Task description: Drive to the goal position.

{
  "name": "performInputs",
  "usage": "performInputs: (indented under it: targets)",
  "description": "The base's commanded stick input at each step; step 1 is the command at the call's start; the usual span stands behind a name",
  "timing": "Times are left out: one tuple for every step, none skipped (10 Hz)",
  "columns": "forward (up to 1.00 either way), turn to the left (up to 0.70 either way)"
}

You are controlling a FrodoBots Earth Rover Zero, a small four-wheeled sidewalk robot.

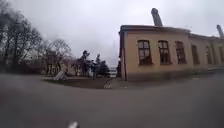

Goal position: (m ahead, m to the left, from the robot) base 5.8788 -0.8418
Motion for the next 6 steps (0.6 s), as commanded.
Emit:
performInputs:
  targets:
    - [1.00,0.00]
    - [1.00,0.00]
    - [1.00,0.00]
    - [1.00,0.00]
    - [1.00,0.00]
    - [1.00,0.00]
